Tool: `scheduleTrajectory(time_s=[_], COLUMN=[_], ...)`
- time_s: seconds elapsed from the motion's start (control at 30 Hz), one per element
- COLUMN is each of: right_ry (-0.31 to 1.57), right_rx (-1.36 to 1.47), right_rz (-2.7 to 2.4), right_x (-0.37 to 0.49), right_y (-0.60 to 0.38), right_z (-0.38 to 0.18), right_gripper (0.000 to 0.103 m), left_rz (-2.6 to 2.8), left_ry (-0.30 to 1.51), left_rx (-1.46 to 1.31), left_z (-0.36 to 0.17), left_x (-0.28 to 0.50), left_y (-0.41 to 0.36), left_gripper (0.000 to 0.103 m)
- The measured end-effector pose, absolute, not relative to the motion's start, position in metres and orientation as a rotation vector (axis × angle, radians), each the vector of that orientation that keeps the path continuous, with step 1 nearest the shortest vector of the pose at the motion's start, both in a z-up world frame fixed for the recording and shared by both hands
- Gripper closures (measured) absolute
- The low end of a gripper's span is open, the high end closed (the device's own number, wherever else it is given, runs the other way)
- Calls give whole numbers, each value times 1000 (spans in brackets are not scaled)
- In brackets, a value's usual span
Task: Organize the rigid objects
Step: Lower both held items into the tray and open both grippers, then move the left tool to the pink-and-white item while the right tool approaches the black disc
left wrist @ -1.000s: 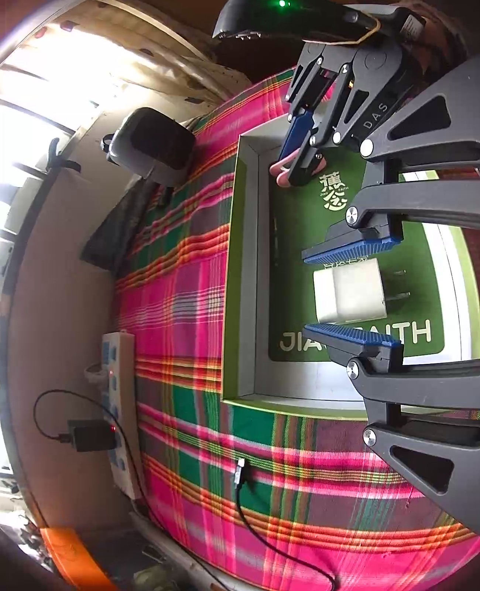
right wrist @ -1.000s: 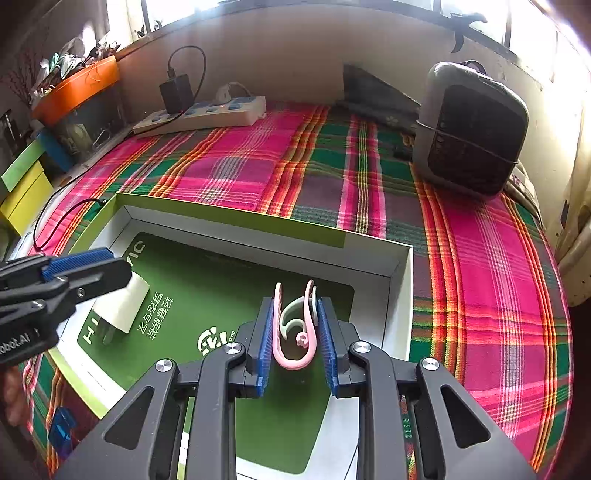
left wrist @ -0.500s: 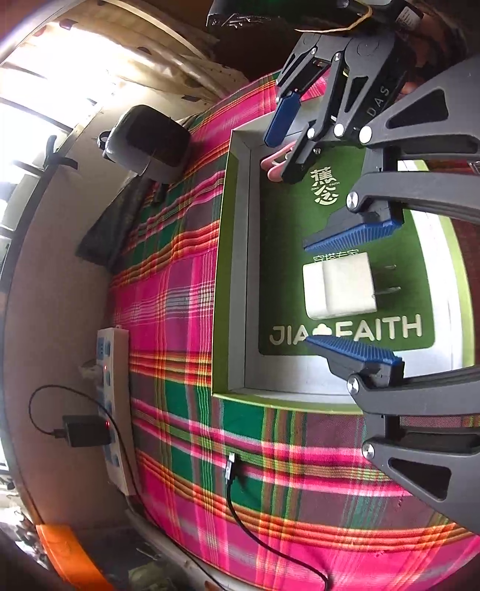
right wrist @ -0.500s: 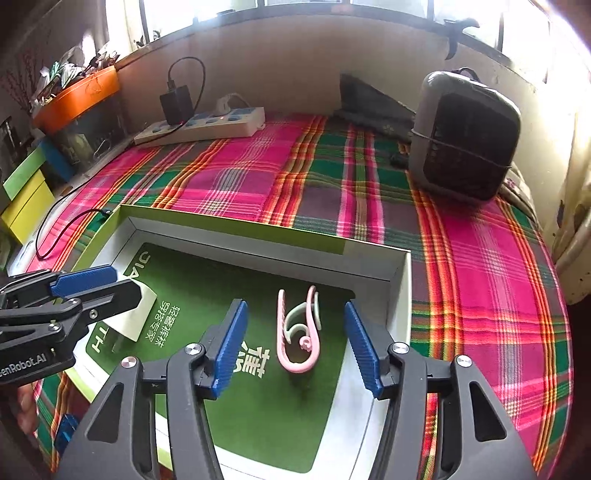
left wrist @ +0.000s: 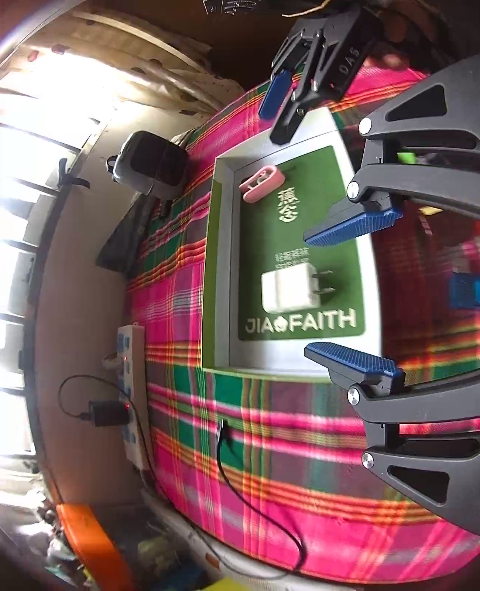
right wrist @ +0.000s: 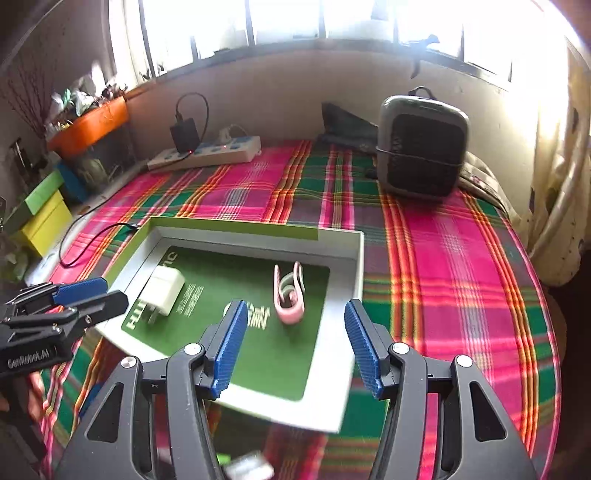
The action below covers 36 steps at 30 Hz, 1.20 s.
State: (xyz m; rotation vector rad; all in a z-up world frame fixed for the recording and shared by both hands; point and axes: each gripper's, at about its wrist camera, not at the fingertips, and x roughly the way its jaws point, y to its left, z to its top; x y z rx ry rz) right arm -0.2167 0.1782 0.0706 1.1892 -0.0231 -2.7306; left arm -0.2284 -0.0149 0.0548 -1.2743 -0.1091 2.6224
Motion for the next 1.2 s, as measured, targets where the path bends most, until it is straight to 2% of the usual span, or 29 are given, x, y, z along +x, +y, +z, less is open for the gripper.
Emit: scheduleTrajectory(time_s=[0.3,0.43,0.63,0.73,1.2], right_ry=[-86,-103,-57,-106,-152], right_rx=[1140,1176,1163,1144,1089], right_rz=[-2772,-2788,-2775,-2744,-2714], right_x=[-160,-142,-115,-103,-62], right_y=[201,210,215,220,219], right_z=[76,72,67,64,50], right_gripper=[47,47,47,47,47], left_rz=[2644,2631,2583,2565,2432], left_ry=[-41,-65,9,36,68], left_rx=[-1224,-1222,-1238,-1238,-1181], left_z=[56,52,41,37,22], left_x=[-170,-149,-117,-100,-60], left_y=[-24,-27,-26,-29,-21], left_gripper=[49,49,49,49,49])
